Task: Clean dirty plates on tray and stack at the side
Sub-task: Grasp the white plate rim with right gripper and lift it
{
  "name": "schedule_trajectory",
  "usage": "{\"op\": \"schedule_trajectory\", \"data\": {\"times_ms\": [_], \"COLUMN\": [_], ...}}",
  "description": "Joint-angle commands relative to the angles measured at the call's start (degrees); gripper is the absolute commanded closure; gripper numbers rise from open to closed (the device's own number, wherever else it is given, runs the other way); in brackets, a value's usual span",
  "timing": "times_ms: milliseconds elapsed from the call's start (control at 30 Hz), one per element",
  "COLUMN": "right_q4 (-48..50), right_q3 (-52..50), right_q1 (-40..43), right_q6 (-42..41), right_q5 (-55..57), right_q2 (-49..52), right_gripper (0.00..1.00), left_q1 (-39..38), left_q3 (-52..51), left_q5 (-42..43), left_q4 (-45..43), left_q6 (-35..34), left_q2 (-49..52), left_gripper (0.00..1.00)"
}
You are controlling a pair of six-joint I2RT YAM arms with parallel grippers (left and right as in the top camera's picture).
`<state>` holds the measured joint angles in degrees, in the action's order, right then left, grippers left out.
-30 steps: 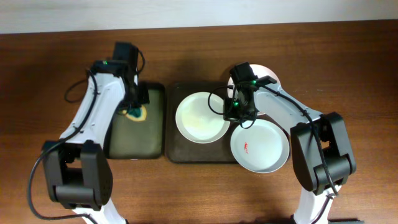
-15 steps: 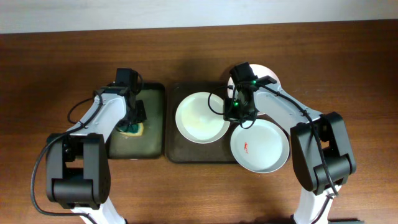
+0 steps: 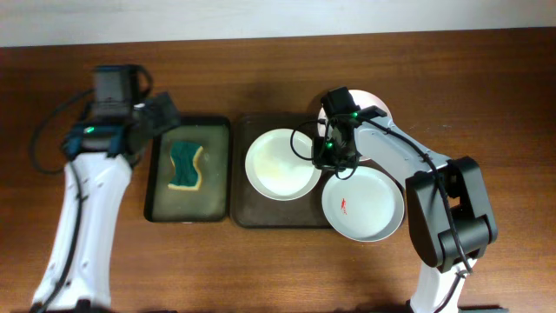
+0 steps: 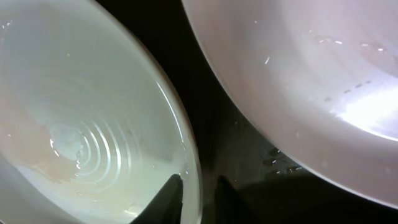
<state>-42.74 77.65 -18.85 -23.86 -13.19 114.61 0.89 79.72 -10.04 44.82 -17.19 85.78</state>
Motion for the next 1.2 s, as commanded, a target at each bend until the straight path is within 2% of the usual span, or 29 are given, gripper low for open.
{"op": "schedule_trajectory", "data": {"times_ms": [0, 67, 133, 167, 200, 233, 267, 467, 700, 800, 867, 1000, 1167], "right_q4": [0.2, 0.3, 2.0, 3.5, 5.4, 5.5, 5.5, 4.6, -5.9, -6.4, -5.8, 0.0, 8.1], "right_q3": [0.0, -0.2, -1.6, -2.8, -4.2, -4.5, -4.5, -1.4, 6.6, 8.7, 9.3, 9.3, 9.3], "right_q1": [-0.3, -0.3, -0.3, -0.3, -0.3, -0.3, -0.4, 0.5, 1.0, 1.0, 0.7, -2.8, -12.9], "right_q6": [0.0, 0.0, 0.0, -0.3, -0.6, -0.6, -0.6, -0.5, -0.2, -0.2, -0.2, -4.4, -9.7], "right_q5": [0.0, 0.6, 0.8, 0.7, 0.7, 0.7, 0.7, -6.9, -7.9, -13.6, -13.6, -9.3, 3.6], "right_q2": [0.3, 0.3, 0.3, 0.3, 0.3, 0.3, 0.3, -1.8, -5.3, -5.3, -5.3, -5.3, -5.3], "right_gripper": [0.77, 0.71, 0.71, 0.74, 0.86, 0.94, 0.96, 0.96, 0.96, 0.96, 0.96, 0.96, 0.96], "left_q1": [1.5, 1.5, 1.5, 1.5, 1.5, 1.5, 1.5, 1.5, 1.5, 1.5, 1.5, 1.5, 1.5], "left_q3": [0.0, 0.0, 0.0, 0.0, 0.0, 0.0, 0.0, 0.0, 0.0, 0.0, 0.0, 0.0, 0.0], "left_q5": [-0.5, -0.5, -0.5, -0.5, -0.5, -0.5, -0.5, -0.3, -0.3, -0.3, -0.3, -0.3, -0.3], "left_q4": [0.3, 0.3, 0.3, 0.3, 0.3, 0.3, 0.3, 0.3, 0.3, 0.3, 0.3, 0.3, 0.3], "left_q6": [0.0, 0.1, 0.1, 0.1, 0.1, 0.1, 0.1, 0.1, 0.1, 0.1, 0.1, 0.1, 0.1], "left_q2": [-0.3, -0.2, -0.2, -0.2, -0.2, -0.2, -0.2, -0.2, -0.2, -0.2, -0.2, -0.2, -0.2], "left_gripper": [0.01, 0.01, 0.01, 0.0, 0.01, 0.01, 0.0, 0.01, 0.0, 0.01, 0.01, 0.01, 0.0]}}
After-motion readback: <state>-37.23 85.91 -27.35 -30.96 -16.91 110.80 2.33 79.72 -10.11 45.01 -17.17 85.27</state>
